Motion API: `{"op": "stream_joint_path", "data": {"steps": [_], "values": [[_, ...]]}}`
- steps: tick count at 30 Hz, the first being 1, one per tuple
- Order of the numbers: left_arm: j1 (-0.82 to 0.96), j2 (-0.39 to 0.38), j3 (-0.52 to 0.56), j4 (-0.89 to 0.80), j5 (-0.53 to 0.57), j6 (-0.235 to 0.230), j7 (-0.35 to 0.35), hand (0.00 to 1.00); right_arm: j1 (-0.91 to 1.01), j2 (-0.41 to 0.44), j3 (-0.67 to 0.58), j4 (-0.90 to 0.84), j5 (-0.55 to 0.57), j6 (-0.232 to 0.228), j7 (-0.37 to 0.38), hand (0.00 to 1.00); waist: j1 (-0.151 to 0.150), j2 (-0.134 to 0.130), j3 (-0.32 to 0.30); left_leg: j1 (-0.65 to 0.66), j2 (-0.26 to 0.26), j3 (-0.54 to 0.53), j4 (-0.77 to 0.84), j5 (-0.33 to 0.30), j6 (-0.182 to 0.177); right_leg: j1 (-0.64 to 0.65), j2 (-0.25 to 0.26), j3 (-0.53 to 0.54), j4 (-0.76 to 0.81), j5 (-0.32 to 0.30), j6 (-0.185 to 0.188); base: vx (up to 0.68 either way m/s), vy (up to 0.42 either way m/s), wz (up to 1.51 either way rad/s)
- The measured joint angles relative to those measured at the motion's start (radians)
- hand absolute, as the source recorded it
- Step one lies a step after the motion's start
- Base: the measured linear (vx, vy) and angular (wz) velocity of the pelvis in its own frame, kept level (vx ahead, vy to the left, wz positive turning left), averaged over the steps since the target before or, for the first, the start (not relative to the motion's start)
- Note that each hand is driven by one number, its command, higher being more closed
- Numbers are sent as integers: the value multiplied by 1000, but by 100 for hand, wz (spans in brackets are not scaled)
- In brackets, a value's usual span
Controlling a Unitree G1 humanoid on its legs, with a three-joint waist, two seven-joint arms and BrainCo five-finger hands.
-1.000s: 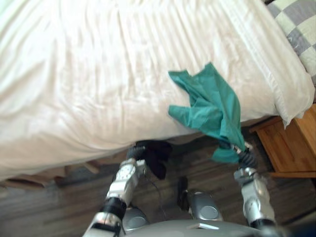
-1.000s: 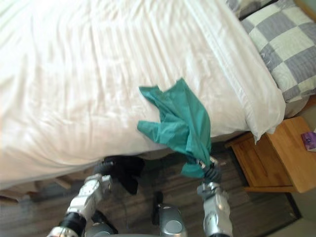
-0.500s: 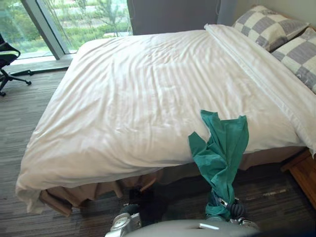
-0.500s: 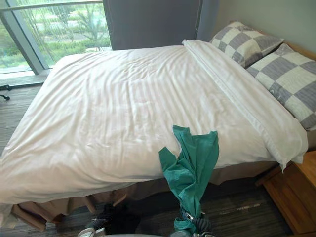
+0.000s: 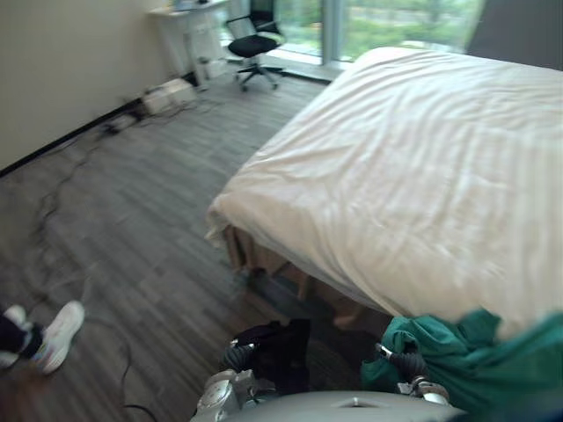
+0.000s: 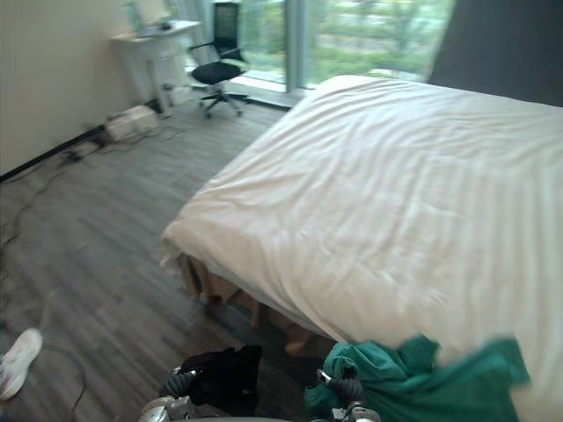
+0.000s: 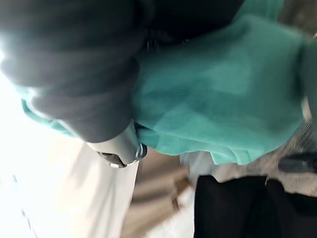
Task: Tidy the bed and pick cloth on bed and put in laundry
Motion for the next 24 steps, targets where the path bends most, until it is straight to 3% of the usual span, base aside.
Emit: {"op": "stream_joint_path", "data": {"steps": [1, 2, 3, 4, 5, 6, 7, 8, 9, 10, 11, 12, 13, 14, 15, 16, 17, 18, 19, 20, 22, 24], "values": [[8, 3, 1, -21, -3, -3, 3, 100, -3, 9, 9, -26, 2, -4, 14, 100, 6, 1, 6, -5, 7, -20, 0, 1, -2, 1, 5, 1, -34, -28, -7, 125, -122, 48], [10, 11, 3, -55, -4, -10, 15, 100, -20, 18, 40, -56, 3, -5, 29, 100, 21, -29, 17, -7, -6, -18, -4, 1, -9, 1, 0, 1, -135, -21, -7, 64, -73, 31], [8, 10, 3, -72, -5, -9, 23, 100, -35, 19, 51, -56, 2, -4, 36, 100, 20, -40, 25, -8, -13, -26, -5, 2, -13, 12, -3, -8, -147, -32, -5, 30, -125, 18], [9, 7, 1, -103, -20, -65, 6, 100, -46, 17, 56, -57, 3, -3, 42, 100, 17, -42, 27, -20, -14, -35, -5, 7, -19, 21, -1, -15, -180, -32, -4, -19, -92, 25], [26, -12, -5, -166, -60, -241, -66, 100, -61, 13, 62, -63, 9, -3, 43, 100, 21, -43, 27, -39, -15, -47, -5, 16, -28, 23, 5, -32, -212, -31, -2, -56, -122, 32], [25, -18, -7, -260, -14, -176, 15, 100, -60, 13, 61, -73, 12, 1, 38, 100, 21, -33, 35, -46, -16, -61, -5, 23, -29, 30, 11, -49, -223, -27, 1, -94, -66, 53], [-11, -18, -11, -329, 47, -18, 146, 100, -60, -2, 64, -81, 24, 19, 27, 100, 23, -7, 45, -55, -16, -92, -6, 31, -31, 41, 13, -82, -230, -25, 1, -139, -68, 82], [-64, -26, 3, -281, 0, 18, 170, 100, -78, -9, 66, -82, 30, 50, -7, 100, 17, 16, 53, -70, -18, -121, -6, 40, -32, 44, 17, -123, -231, -25, 1, -122, -47, 75], [-71, -28, 13, -263, -37, 10, 145, 100, -86, -7, 66, -82, 30, 60, -22, 100, 16, 25, 56, -73, -19, -127, -6, 42, -30, 48, 18, -137, -232, -25, 1, -106, -43, 77], [-72, -28, 21, -225, -41, 19, 142, 100, -86, 3, 68, -85, 41, 62, -58, 100, 12, 32, 59, -86, -15, -68, -6, 15, 2, 72, 14, -187, -244, -24, 2, -60, -35, 92], [-69, -29, 20, -186, -42, -33, 104, 100, -77, 13, 63, -92, 49, 62, -76, 100, 6, 23, 58, -92, -10, 9, -5, -7, 32, 85, 7, -239, -259, -21, 8, -40, -49, 168], [-62, -32, 18, -164, -42, -125, 35, 100, -72, 16, 51, -93, 53, 59, -99, 100, -7, -2, 61, -113, -6, 135, 30, -23, 54, 104, -8, -326, -275, -16, 21, 17, -39, 218], [-47, -34, 9, -160, -42, -186, -31, 100, -71, 11, 31, -93, 70, 49, -111, 100, -4, -13, 69, -140, 13, 254, 103, -11, 62, 119, -12, -394, -260, -18, 28, 52, -18, 219], [-24, -35, 5, -157, -43, -213, -63, 100, -71, 9, 11, -93, 75, 46, -116, 100, -1, -10, 71, -145, 21, 289, 121, -4, 54, 122, -12, -423, -235, -20, 31, 72, 26, 187], [-2, -42, 1, -146, -51, -239, -98, 100, -67, 8, -12, -98, 80, 46, -126, 100, 3, -6, 85, -141, 24, 291, 132, -2, 73, 99, -18, -430, -122, -15, 36, 44, 43, 130], [22, -46, 12, -124, -61, -261, -115, 100, -71, 5, -25, -136, 80, 45, -125, 100, 11, 21, 103, -141, 50, 266, 149, -3, 76, 63, -11, -397, -106, -63, 9, -1, 67, 90], [30, -45, 20, -113, -74, -267, -121, 100, -71, 9, -24, -172, 79, 44, -121, 100, 18, 13, 105, -140, 49, 269, 158, -5, 75, 63, -1, -389, -192, -50, 8, -18, 59, 46], [37, -37, 20, -116, -81, -276, -124, 100, -70, 19, -22, -212, 78, 43, -113, 100, 22, -18, 101, -138, 34, 283, 174, -30, 65, 48, -31, -382, -265, 42, 19, -19, 87, 45], [37, -34, 18, -104, -81, -271, -125, 100, -72, 23, -24, -240, 78, 44, -103, 100, 15, -11, 113, -140, 50, 302, 229, -114, 68, 68, -42, -401, -230, 25, 30, 13, 84, 17], [37, -44, 11, -107, -81, -257, -125, 100, -69, 26, -28, -253, 78, 50, -102, 100, 26, -13, 109, -138, 69, 361, 272, -162, 56, 72, -55, -395, -224, 18, 39, 21, 76, 3], [58, -49, 7, -117, -79, -216, -125, 100, -58, 18, -36, -293, 79, 74, -95, 100, 19, 5, 101, -134, 47, 387, 278, -172, 65, 73, -80, -392, -205, -2, 61, 64, 95, -5], [52, -42, 5, -119, -80, -163, -120, 100, -25, 18, -38, -315, 80, 111, -81, 100, 6, 9, 99, -102, -13, 360, 195, -150, 68, 75, -113, -396, -184, 1, 72, 91, 139, 29]]}}
